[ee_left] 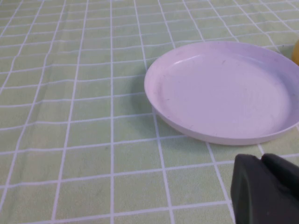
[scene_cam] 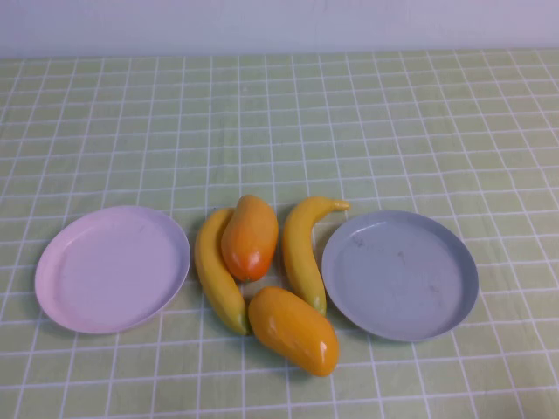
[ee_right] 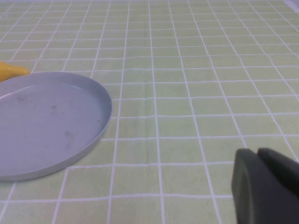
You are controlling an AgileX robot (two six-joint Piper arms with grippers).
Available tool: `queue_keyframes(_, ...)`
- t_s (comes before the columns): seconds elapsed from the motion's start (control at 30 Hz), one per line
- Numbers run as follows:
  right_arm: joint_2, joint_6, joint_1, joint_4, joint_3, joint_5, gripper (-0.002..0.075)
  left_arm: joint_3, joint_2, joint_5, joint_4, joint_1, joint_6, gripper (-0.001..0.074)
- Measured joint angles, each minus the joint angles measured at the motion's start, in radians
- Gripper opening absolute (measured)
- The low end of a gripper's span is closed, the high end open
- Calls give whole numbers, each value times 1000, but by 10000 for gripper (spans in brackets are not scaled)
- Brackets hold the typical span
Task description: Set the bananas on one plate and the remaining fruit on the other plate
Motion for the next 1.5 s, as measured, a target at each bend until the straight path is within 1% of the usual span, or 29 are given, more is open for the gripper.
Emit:
queue_keyframes(0.7, 0, 0, 0, 0, 0, 0, -17, 0, 0, -40, -16, 0, 0, 0)
queue_keyframes(0.83, 0, 0, 0, 0, 0, 0, -17, 0, 0, -76, -102, 0, -13, 0)
queue_keyframes(1.03, 0, 0, 0, 0, 0, 0, -17, 0, 0, -161, -323, 0, -116, 0)
queue_keyframes(1.17, 0, 0, 0, 0, 0, 0, -17, 0, 0, -192, -438, 0, -186, 0)
queue_keyframes(1.43, 0, 0, 0, 0, 0, 0, -17, 0, 0, -214, -494, 0, -215, 0)
queue_keyframes(1.5, 0, 0, 0, 0, 0, 0, -17, -11, 0, -188, -494, 0, -217, 0)
